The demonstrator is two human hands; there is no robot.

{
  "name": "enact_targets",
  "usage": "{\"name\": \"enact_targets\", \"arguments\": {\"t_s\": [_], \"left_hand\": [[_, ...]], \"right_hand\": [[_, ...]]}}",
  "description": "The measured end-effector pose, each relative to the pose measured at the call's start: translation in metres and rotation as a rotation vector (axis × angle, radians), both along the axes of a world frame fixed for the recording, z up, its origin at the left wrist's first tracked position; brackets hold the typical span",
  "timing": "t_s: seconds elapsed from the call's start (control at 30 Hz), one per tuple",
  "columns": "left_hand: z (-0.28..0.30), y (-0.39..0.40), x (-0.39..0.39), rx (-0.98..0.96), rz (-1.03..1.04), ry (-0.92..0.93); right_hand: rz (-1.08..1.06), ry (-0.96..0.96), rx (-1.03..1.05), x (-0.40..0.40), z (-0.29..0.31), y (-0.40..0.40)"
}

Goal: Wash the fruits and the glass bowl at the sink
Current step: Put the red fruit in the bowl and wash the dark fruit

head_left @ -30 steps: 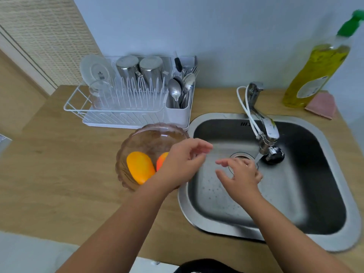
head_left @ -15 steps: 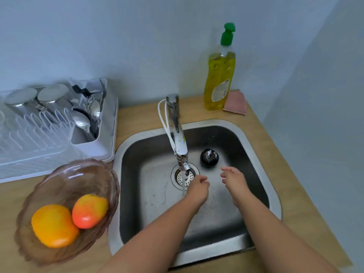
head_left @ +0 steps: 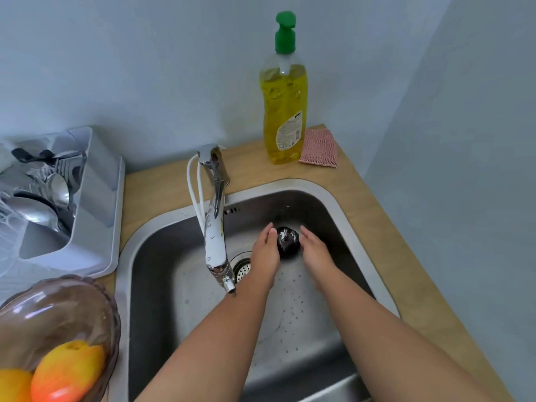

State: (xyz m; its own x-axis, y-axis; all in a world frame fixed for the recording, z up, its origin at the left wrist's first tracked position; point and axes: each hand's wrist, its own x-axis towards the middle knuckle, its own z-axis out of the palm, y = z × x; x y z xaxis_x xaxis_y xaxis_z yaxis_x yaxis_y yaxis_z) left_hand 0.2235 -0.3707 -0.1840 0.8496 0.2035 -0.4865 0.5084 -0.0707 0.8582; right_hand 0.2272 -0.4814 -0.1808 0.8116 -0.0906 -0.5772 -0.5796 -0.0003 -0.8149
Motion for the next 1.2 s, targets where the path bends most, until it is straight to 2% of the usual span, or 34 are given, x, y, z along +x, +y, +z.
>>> {"name": "enact_targets", "arguments": {"t_s": [0.23, 0.43, 0.8, 1.03, 1.2], "left_hand": [[-0.014, 0.010, -0.010, -0.039, -0.020, -0.008], [0.014, 0.016, -0.038, -0.055, -0.031, -0.064], [0.046, 0.059, -0.078, -0.129, 0.058, -0.058], [0.054, 0.072, -0.110, -0.207, 0.147, -0.130], [0.048, 0.080, -0.112, -0.137, 0.250, -0.133]], "right_hand": [[-0.011, 0.014, 0.087, -0.001, -0.002, 0.005], [-0.049, -0.084, 0.093, -0.020, 0.020, 0.007], [0.150, -0.237, 0.073, -0.070, 0.035, 0.044], [0.073, -0.122, 0.084, -0.065, 0.045, 0.078], [0.302, -0.143, 0.076, -0.083, 0.040, 0.087]]}}
